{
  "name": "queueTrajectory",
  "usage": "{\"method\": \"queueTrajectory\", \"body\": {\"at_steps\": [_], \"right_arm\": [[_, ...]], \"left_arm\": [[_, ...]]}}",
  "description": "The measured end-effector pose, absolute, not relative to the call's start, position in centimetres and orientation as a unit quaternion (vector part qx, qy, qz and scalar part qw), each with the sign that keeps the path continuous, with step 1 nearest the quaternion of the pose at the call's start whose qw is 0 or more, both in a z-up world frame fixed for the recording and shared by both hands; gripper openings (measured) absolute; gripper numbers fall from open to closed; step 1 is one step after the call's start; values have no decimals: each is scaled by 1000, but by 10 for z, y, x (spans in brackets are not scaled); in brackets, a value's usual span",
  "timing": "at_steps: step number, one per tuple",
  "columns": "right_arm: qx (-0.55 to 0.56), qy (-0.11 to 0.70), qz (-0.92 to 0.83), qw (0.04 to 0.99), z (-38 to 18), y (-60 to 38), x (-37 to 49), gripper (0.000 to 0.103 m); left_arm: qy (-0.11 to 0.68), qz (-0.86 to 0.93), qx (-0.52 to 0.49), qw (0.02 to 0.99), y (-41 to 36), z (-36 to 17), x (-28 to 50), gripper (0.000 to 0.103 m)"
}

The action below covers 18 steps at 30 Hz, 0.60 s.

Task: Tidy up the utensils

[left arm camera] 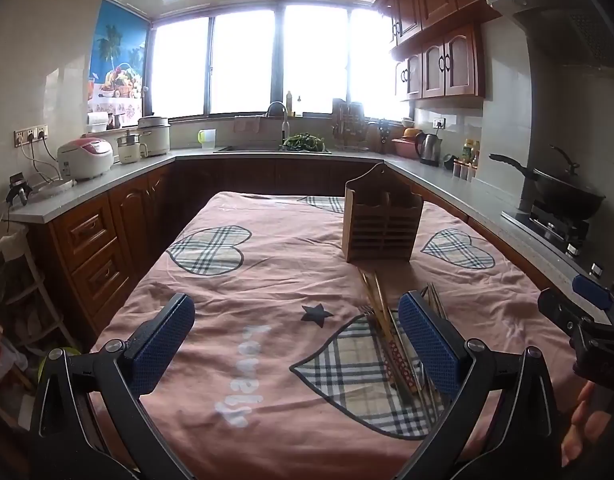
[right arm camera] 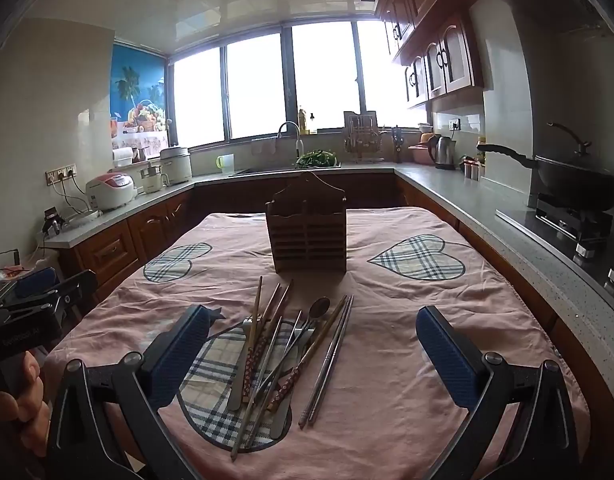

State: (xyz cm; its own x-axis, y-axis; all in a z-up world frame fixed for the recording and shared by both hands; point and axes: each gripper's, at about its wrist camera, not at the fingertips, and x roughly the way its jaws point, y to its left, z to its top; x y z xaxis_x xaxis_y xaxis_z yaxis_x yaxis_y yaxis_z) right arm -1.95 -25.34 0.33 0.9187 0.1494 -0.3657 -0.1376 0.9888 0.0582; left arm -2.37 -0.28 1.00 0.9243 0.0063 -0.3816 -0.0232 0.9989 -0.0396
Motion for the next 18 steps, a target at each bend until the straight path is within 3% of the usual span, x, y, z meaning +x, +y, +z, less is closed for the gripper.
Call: {"method": "queueTrajectory", "body": {"at_steps": [18], "right_arm": [[16,189,72,979,3,-252,-19,103]], "left_arm": [[192,8,-19,981,-4,9,-23,103]]}}
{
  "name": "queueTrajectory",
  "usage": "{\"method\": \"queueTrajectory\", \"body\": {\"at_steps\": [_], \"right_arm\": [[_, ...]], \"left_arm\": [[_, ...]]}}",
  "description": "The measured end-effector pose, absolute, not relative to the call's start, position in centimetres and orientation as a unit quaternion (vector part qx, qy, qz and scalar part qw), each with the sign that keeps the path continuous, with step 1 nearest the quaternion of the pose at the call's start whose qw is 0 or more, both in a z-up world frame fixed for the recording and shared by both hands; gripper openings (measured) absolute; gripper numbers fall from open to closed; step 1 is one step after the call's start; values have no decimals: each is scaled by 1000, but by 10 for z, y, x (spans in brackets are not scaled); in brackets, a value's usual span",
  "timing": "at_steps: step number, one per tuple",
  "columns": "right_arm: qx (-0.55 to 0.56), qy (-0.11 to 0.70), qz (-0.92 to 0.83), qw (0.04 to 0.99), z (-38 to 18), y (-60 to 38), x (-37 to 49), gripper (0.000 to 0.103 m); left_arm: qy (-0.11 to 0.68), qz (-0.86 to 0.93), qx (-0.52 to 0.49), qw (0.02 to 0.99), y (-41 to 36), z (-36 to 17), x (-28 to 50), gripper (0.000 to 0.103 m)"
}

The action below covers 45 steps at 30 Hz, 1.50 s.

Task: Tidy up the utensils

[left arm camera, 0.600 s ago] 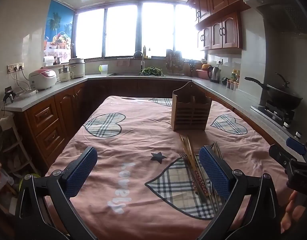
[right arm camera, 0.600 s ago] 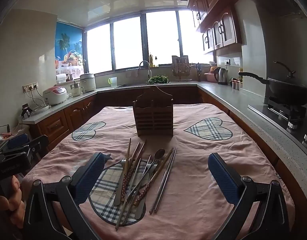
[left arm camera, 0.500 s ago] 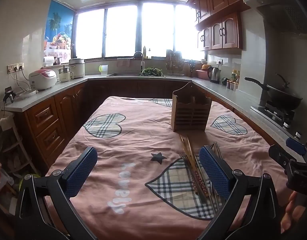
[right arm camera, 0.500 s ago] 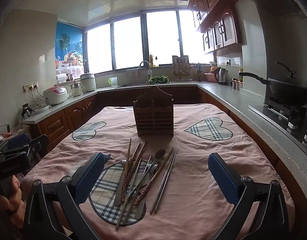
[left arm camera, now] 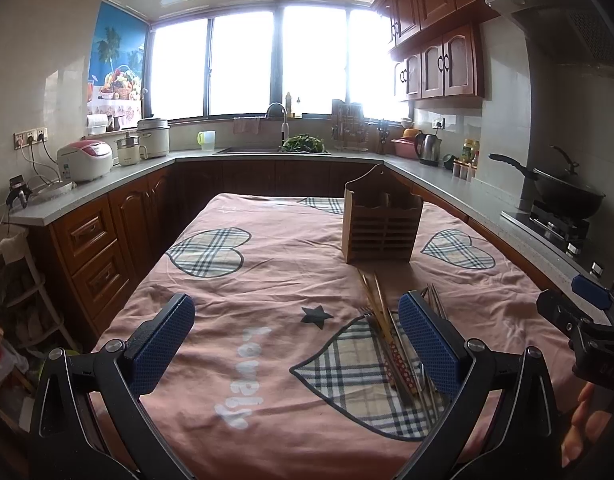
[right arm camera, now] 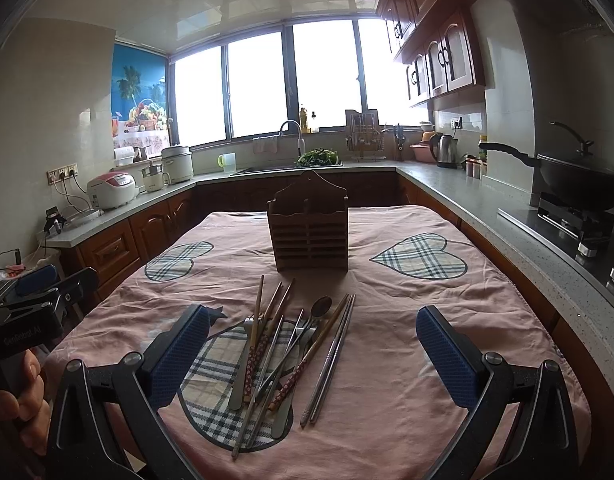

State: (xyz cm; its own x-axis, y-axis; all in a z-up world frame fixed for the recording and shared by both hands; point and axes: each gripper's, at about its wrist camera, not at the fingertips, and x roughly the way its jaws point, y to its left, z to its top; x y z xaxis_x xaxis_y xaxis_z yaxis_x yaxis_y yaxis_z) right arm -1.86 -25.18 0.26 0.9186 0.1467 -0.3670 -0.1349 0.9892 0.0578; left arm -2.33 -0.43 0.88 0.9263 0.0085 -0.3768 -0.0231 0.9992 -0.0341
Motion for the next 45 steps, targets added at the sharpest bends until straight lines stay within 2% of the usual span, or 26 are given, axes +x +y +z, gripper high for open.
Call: {"method": "queueTrajectory", "body": {"at_steps": [18,32,37,41,45], "right_arm": [[21,185,77,980,-3,-255,-13,103],[45,234,87,967,-16,-270,42,103],[62,279,83,955,-33,-279,82,87],[78,325,80,939,-50,-289,112,65],[91,373,76,920,-67,-296,140,50]], "left_arm": [[207,2,-23,978,-4,3,-14,103],[322,-63,-67,942,-5,-23,78,103],[360,-94,-81,925,-18,-37,122,102],[381,-103,-75,916,-29,-46,149,98],[401,-114,-66,907,-40,-53,176,92]]}}
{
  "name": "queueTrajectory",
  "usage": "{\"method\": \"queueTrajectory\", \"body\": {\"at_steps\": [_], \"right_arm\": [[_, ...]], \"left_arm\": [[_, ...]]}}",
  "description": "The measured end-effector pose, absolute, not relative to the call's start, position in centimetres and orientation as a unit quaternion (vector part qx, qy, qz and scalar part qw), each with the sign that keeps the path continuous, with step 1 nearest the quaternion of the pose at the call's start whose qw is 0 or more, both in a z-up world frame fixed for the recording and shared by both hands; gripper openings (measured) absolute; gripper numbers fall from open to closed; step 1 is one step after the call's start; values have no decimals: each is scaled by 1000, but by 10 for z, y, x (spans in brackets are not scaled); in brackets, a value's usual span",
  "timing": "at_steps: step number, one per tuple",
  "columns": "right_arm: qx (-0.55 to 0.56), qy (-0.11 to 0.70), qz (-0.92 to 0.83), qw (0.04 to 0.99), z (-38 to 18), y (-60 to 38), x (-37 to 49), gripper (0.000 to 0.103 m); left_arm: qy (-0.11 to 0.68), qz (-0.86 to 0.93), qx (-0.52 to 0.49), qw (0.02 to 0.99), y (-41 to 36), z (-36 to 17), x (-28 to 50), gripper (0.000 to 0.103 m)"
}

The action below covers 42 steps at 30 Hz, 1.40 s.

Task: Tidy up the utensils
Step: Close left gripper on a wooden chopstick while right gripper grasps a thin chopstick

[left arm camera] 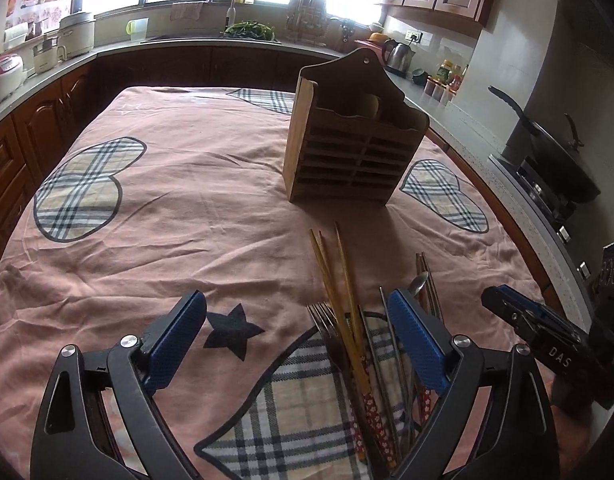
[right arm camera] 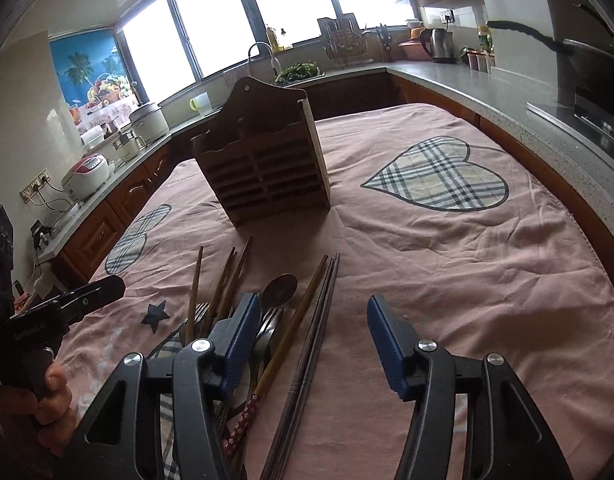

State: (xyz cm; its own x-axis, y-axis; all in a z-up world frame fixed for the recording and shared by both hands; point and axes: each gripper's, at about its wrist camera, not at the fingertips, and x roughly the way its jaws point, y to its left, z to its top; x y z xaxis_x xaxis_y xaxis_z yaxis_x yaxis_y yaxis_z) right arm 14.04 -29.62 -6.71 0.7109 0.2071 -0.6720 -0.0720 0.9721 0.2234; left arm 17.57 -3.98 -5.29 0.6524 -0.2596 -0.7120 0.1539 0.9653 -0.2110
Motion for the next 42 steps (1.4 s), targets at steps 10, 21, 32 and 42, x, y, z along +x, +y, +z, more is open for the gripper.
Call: {"method": "queueTrajectory", "body": {"at_steps": [10,21,32,42], "right_arm": [[86,447,65,888,-103,-293,195,21],[89,467,75,877,-112,-280,226,10],[82,472,79,874,-115,-282,249,6],[120,447,92,882,-91,-298,234,4]], "left_arm": [[446,-125,-59,884,-49,-78,226,79],[482,-148,-62,861,-58,-100,261,51],[500,-177,-86,843,-56,-109,269,9],[455,-188,-104,864,-43,-66,241,5]]}}
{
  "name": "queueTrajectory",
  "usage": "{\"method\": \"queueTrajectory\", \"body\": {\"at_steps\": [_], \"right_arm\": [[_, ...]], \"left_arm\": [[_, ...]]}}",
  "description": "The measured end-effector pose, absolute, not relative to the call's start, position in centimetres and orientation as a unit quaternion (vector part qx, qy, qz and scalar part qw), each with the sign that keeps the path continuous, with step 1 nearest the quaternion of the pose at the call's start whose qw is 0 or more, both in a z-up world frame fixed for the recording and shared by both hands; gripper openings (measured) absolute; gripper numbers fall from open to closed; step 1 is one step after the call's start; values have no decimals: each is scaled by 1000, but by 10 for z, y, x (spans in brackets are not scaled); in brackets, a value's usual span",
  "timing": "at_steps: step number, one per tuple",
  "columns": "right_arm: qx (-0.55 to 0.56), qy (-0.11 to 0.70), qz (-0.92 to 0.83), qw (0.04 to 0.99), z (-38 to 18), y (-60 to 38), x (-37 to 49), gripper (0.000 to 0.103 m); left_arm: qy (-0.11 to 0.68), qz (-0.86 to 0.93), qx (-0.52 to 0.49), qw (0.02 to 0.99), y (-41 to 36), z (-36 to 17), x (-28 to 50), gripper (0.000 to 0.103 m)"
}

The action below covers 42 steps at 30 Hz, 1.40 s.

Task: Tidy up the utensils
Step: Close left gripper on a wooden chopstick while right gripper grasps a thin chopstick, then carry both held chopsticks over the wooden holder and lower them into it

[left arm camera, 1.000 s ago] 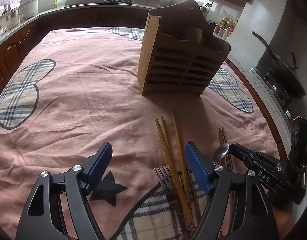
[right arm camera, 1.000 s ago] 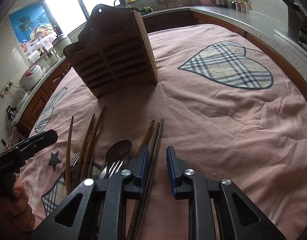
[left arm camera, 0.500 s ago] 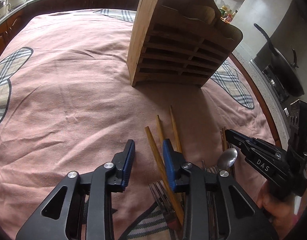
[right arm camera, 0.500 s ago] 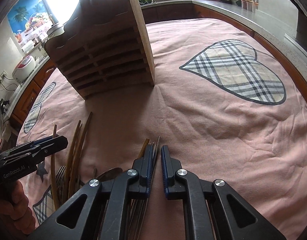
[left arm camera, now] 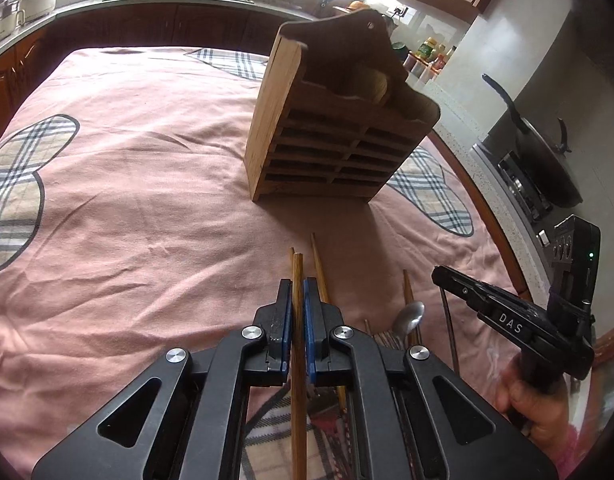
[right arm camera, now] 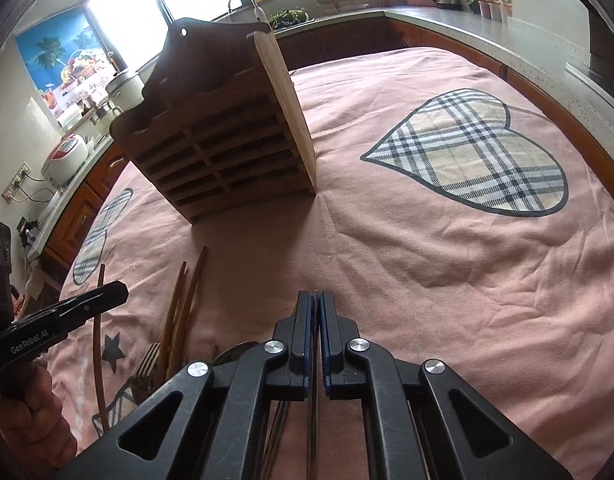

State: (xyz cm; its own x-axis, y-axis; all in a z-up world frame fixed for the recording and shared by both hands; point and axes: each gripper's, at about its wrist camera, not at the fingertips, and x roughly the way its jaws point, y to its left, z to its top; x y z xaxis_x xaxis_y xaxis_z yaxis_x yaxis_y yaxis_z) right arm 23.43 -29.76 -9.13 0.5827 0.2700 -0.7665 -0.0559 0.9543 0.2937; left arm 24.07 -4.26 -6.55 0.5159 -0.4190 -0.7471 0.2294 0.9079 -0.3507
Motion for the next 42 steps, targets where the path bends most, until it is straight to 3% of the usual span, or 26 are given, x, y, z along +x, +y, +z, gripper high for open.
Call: {"method": "queueTrajectory", "body": {"at_steps": [24,42], "right_arm": [[131,338,141,921,8,-296,187,3],[137,252,144,947,64,-299,197,3]], "left_arm": [[350,-195,-92,911,-20,23,175,4],[267,-188,-101,940,-10,74,192,4]]}}
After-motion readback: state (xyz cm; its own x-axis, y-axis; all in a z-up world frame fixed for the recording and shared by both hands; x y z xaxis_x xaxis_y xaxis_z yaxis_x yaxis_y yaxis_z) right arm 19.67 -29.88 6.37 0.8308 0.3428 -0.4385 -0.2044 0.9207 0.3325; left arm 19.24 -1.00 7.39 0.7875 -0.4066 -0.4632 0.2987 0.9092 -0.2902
